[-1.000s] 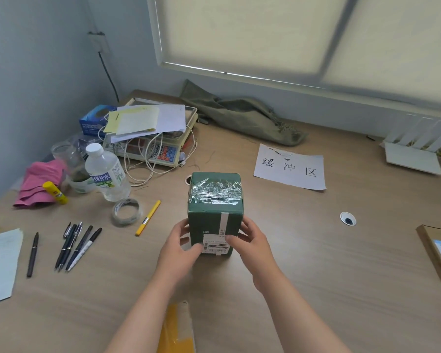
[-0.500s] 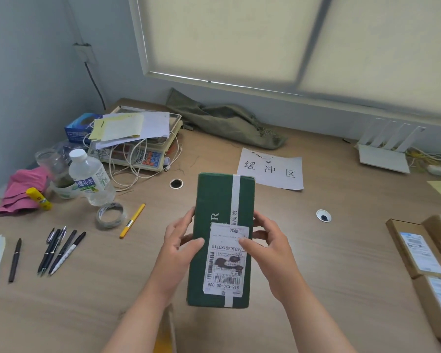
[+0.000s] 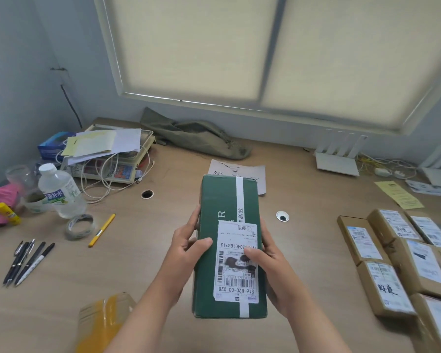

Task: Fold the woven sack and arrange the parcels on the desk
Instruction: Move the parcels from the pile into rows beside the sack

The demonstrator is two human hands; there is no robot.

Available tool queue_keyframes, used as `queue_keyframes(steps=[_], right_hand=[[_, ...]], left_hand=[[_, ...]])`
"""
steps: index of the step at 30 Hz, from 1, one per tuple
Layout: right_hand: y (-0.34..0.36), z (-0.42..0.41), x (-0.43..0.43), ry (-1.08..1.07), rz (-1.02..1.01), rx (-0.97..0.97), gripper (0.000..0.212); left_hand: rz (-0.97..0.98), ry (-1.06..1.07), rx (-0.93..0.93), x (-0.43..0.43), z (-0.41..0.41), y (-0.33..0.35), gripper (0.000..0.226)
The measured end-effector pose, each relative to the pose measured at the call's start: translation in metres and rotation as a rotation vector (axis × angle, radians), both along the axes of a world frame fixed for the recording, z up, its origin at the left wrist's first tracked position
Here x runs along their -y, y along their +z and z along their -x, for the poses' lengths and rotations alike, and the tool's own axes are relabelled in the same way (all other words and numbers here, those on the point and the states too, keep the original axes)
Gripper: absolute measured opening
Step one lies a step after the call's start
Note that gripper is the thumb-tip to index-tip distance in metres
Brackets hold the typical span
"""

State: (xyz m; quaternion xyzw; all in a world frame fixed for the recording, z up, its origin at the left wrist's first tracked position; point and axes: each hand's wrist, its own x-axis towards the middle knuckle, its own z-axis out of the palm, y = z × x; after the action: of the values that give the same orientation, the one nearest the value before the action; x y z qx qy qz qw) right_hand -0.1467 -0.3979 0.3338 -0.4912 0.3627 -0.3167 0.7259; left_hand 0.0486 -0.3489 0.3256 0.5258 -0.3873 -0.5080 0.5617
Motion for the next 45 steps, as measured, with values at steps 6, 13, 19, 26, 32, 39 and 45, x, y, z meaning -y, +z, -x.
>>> queue_keyframes(steps=[6,13,19,26,32,39,45], right_hand=[[0.011,0.028,-0.016,0.122,-0.030,0.030,0.075],[0.022,0.058,-0.016,0.266,-0.063,-0.075,0.072],[0.021,0.078,0.000,0.186,-0.069,-0.208,0.055],[-0.001,0.095,0.004,-0.113,-0.242,0.045,0.070],[-0.002,0.112,0.013,-0.177,-0.191,0.025,0.069],[0.030,0.124,0.024,-0.122,-0.113,-0.176,0.044],[0.041,0.113,0.023,-0.347,-0.149,-0.248,0.035]], left_hand=[[-0.139,-0.007,-0.153,0.002,0.030,0.004,0.103],[-0.171,0.033,-0.111,0.011,0.027,0.020,0.054],[-0.092,0.265,-0.209,0.024,0.016,0.027,0.056],[-0.161,0.422,-0.310,0.012,0.034,0.018,0.076],[-0.326,0.203,-0.308,-0.002,0.020,0.011,0.056],[-0.260,-0.246,-0.394,-0.012,-0.018,-0.008,0.088],[-0.192,-0.226,-0.270,-0.007,0.008,-0.025,0.083]])
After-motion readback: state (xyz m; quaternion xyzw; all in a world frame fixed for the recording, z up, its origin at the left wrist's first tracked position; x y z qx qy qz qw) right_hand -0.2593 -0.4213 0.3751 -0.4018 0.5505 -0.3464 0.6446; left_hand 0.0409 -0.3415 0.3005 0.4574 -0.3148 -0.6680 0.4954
